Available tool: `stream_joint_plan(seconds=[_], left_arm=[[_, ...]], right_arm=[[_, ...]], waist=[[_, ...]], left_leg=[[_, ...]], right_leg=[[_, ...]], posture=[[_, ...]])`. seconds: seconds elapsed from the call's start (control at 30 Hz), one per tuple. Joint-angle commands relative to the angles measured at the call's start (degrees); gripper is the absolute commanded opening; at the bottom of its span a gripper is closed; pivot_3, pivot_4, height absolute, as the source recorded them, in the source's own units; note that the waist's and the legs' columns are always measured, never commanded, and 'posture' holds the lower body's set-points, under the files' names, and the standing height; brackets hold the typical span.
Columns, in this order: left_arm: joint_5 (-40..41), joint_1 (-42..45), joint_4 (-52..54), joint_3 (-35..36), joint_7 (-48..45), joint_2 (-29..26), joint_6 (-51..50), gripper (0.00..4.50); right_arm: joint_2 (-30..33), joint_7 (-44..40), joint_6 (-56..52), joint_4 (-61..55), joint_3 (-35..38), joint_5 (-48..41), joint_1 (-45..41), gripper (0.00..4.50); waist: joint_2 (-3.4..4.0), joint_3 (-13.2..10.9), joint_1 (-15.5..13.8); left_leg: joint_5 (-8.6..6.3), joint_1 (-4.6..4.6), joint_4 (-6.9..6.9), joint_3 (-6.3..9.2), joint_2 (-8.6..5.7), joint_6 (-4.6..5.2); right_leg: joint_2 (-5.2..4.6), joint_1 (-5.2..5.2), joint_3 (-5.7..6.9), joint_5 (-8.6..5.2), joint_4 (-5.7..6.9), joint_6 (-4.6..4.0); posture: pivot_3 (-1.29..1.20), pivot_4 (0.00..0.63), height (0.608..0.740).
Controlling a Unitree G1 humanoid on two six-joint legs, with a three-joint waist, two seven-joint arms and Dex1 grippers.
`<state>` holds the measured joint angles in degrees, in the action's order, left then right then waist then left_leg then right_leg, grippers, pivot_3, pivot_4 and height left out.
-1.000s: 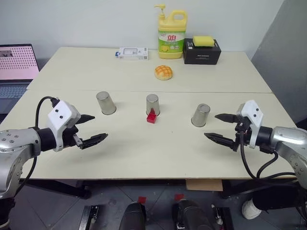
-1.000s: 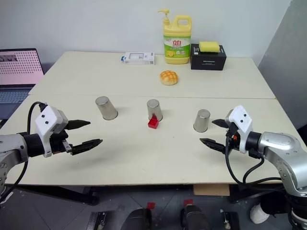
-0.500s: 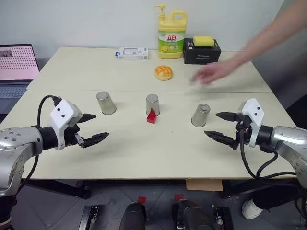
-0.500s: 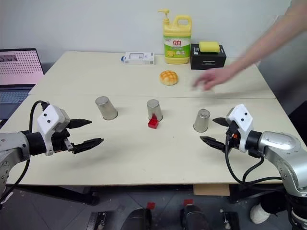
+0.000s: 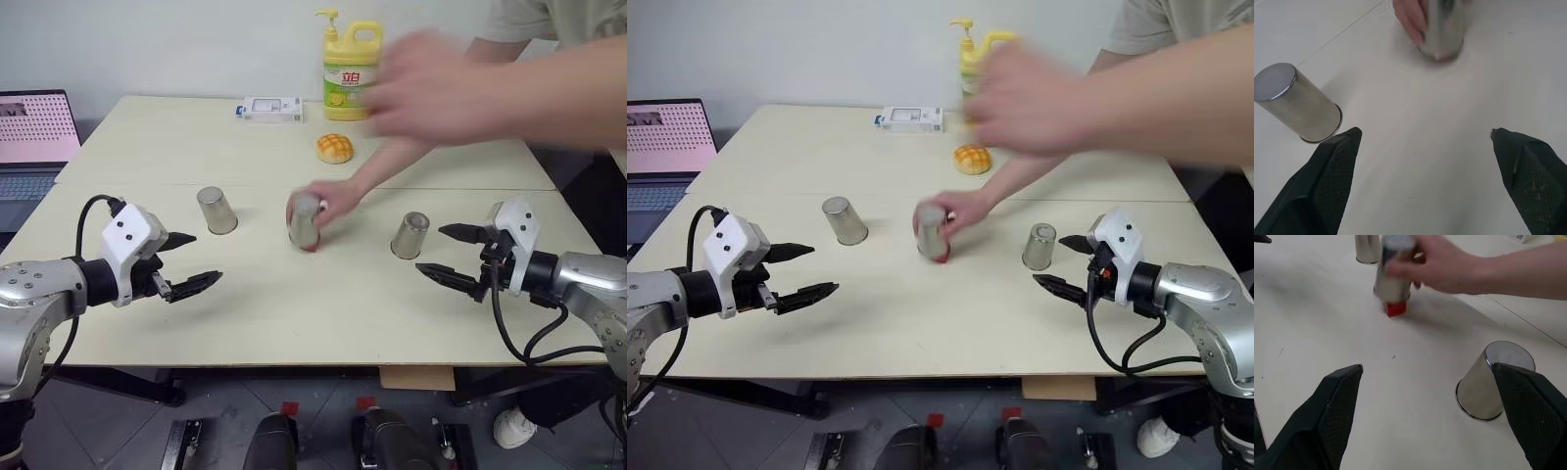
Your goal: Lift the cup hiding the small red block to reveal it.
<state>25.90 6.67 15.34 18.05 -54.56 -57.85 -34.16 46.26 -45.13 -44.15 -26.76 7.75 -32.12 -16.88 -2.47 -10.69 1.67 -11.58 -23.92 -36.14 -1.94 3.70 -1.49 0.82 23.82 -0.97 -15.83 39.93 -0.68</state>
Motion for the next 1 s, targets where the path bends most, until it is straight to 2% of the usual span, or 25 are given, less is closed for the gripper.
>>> stream_joint_plan(seconds=[0.03,0.7,0.87,1.0], left_arm=[[-0.4,0.87,0.26,0.42,-0.42,-0.62,1.44,4.5],[1.07,1.44,-0.89,0.9,-0.43,0.42,-0.67,4.5],[-0.5,5.66,-7.1,0.39,3.29,1.74,-1.32,4.5],[-6.6,11.98,-15.35,-3.26,9.65,3.59,2.03,4.5]], right_arm=[[0.36,-0.27,1.25,-1.36,0.69,-0.26,0.2,4.46],[-0.34,-0.94,-0.6,-3.64,-1.63,-3.01,-1.85,4.46],[-1.4,-1.45,-1.75,-4.35,-3.95,-4.88,-4.51,4.46],[-3.84,-1.53,-2.31,-2.57,-7.89,-5.0,-9.63,4.46]], waist=[[0.0,0.0,0.0],[0.0,0.0,0.02],[-0.01,0.0,0.02],[0.0,0.0,0.02]], left_leg=[[0.0,0.0,0.0,0.0,0.0,0.0],[0.0,0.0,0.0,0.0,0.0,0.0],[0.0,0.01,-0.01,0.01,-0.01,0.0],[0.0,0.02,-0.03,0.01,-0.04,0.0]], right_leg=[[0.0,0.0,0.0,0.0,0.0,0.0],[0.0,0.0,0.0,0.0,0.0,0.0],[0.01,0.0,0.04,0.0,0.02,0.0],[0.03,-0.02,0.04,0.01,0.02,0.01]], posture=[[0.0,0.15,0.74],[0.0,0.15,0.74],[0.0,0.15,0.74],[0.0,0.15,0.74]])
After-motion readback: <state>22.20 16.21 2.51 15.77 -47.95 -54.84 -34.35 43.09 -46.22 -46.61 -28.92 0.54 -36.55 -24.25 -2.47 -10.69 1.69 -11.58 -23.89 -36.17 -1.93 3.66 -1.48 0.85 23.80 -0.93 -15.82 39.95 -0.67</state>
